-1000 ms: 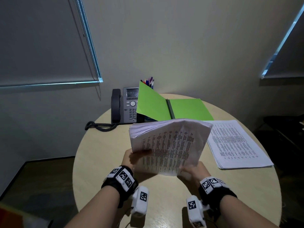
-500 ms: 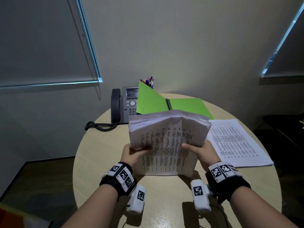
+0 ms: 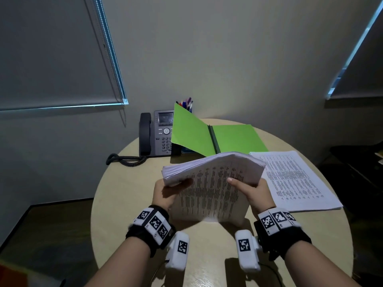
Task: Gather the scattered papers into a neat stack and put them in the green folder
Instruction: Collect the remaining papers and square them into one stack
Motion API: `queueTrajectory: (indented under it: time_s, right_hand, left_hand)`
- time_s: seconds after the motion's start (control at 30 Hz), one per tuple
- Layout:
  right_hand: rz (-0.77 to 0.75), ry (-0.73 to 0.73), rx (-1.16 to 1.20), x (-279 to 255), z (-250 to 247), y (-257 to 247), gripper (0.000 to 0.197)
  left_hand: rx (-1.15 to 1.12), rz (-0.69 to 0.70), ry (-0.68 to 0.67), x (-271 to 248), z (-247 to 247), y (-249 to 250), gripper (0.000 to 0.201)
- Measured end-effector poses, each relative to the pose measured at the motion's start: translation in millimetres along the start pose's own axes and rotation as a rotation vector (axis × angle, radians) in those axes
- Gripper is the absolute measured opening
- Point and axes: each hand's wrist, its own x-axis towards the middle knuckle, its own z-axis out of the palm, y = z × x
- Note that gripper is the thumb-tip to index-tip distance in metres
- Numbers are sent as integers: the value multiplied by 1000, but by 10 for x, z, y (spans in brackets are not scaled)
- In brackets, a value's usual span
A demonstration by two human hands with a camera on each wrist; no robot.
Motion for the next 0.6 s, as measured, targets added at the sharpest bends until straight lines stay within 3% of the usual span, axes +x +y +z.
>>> queueTrajectory:
  time_s: [0.27, 0.43, 0.6]
  right_hand:
    - [-37, 34, 53, 22, 8, -10, 23]
    - [48, 30, -17, -25, -10, 189, 25]
    - [18, 27, -29, -9, -64, 191, 28]
  left_hand:
    - [-56, 15, 16, 44, 73, 138, 25]
    - [-6, -130, 52, -43, 100, -84, 25]
    - [19, -120, 11, 23, 44, -160, 24]
